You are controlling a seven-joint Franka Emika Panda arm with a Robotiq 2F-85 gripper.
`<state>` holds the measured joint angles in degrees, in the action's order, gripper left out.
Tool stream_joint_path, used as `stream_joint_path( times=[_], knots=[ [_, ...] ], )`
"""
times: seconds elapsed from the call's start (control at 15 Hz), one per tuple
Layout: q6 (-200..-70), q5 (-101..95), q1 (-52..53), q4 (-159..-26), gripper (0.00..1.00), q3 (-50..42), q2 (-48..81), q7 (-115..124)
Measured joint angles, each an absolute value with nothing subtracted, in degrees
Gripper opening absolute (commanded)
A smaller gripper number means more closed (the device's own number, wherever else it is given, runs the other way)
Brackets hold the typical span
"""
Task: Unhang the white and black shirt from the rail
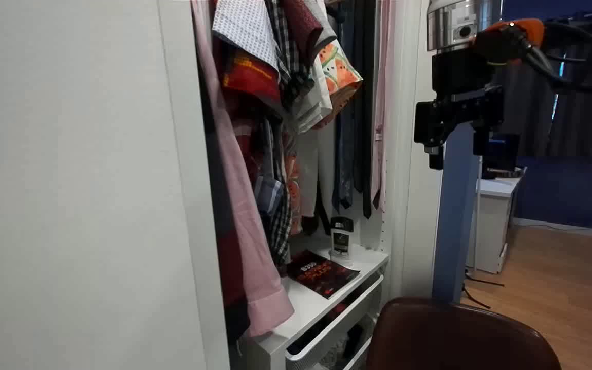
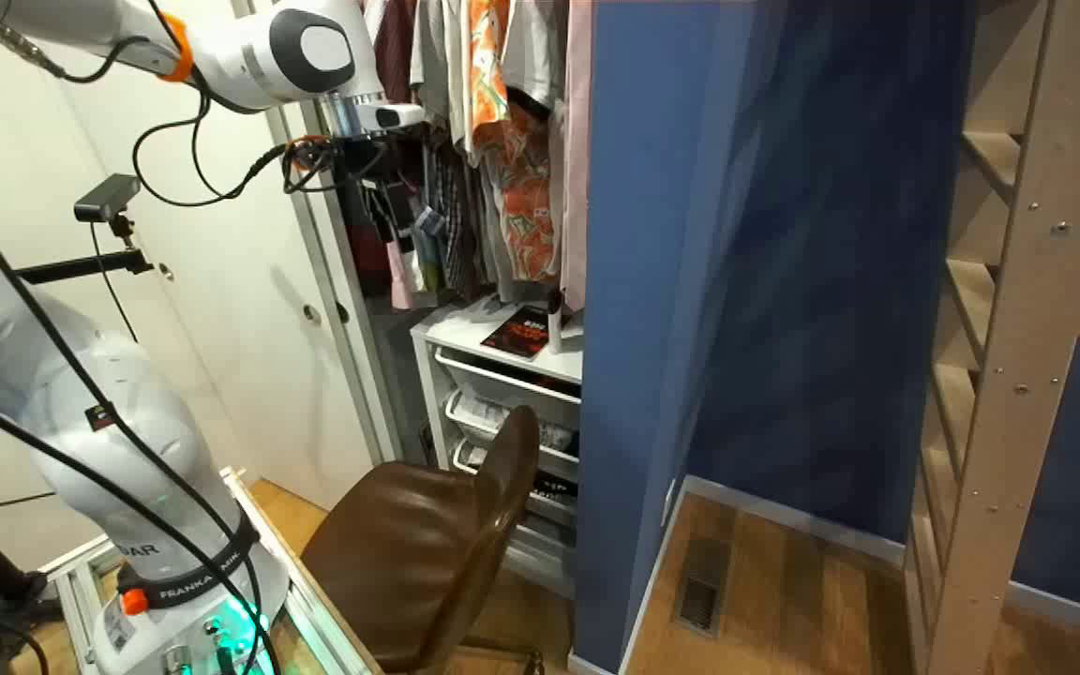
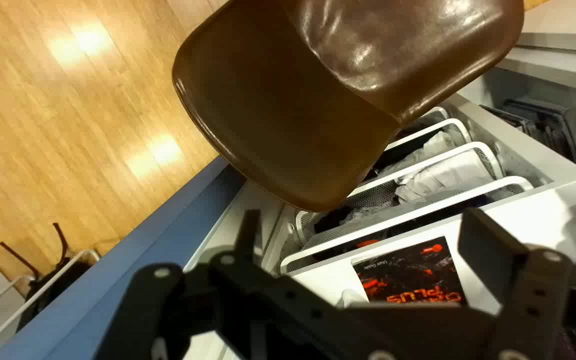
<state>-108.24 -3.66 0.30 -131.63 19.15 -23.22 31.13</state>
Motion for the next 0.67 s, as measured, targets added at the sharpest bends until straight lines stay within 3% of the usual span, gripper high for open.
stream_joint_path(
  times=[0.67],
  knots=[
    [-111.0,-5.1,0.4,-130.8,1.00,18.2,-23.1,31.1]
  ],
)
